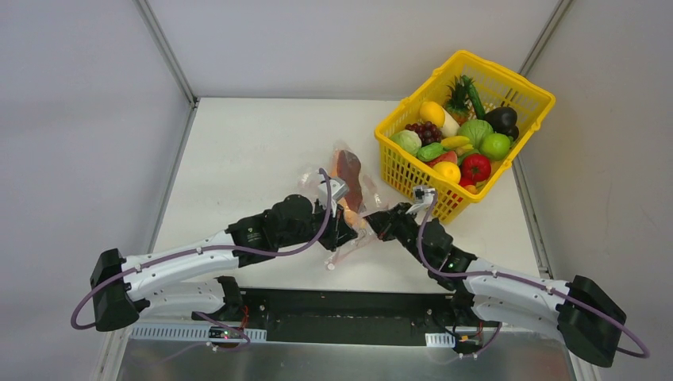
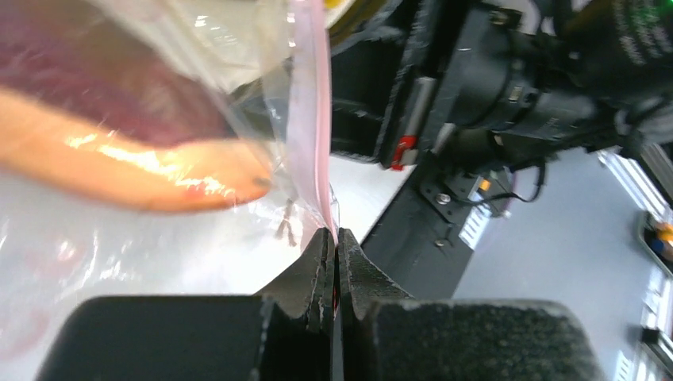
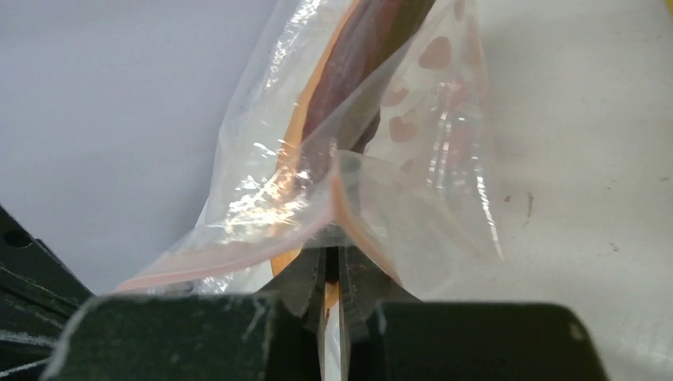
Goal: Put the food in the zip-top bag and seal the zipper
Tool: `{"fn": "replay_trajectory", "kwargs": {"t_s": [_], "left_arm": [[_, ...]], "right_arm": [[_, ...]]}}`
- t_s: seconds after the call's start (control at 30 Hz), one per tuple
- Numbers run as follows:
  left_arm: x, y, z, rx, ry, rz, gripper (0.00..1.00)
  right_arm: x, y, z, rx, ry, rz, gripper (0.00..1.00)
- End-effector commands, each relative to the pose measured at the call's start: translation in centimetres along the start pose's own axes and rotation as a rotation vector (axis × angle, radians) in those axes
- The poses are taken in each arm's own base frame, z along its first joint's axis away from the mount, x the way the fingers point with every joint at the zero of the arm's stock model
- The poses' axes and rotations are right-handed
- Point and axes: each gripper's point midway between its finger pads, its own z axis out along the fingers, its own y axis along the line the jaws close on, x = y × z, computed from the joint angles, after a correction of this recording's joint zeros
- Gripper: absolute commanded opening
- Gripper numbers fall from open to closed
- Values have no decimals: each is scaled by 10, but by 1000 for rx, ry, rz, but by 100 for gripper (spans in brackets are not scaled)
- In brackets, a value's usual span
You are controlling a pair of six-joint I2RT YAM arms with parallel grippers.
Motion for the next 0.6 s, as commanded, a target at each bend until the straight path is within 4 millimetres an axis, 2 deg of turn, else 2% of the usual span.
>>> {"fn": "replay_trajectory", "kwargs": {"t_s": [0.0, 0.07, 0.13, 0.2, 0.33, 0.4, 0.47, 0.57], "left_arm": [[-6, 38, -23, -231, -37, -3, 0], [-7, 46, -31, -285, -25, 10, 0], [-7, 50, -38, -317, -17, 15, 0], [-10, 48, -42, -315, -14, 13, 0], [-11, 41, -42, -307, 28, 8, 0], [-11, 38, -40, -294, 40, 7, 0], [-15, 36, -38, -289, 29, 3, 0], [-22, 36, -36, -299, 7, 0, 0]], "right_arm": [[-18, -17, 6, 112, -105, 48, 0], [-13, -35, 8, 222, -94, 67, 0], [-7, -42, 10, 255, -72, 52, 0], [-2, -44, 13, 264, -56, 59, 0], [9, -33, 22, 235, 25, 30, 0], [18, -20, 25, 185, 99, 7, 4], [27, 3, 25, 104, 193, -15, 11], [29, 38, 18, -22, 287, -2, 24]]}}
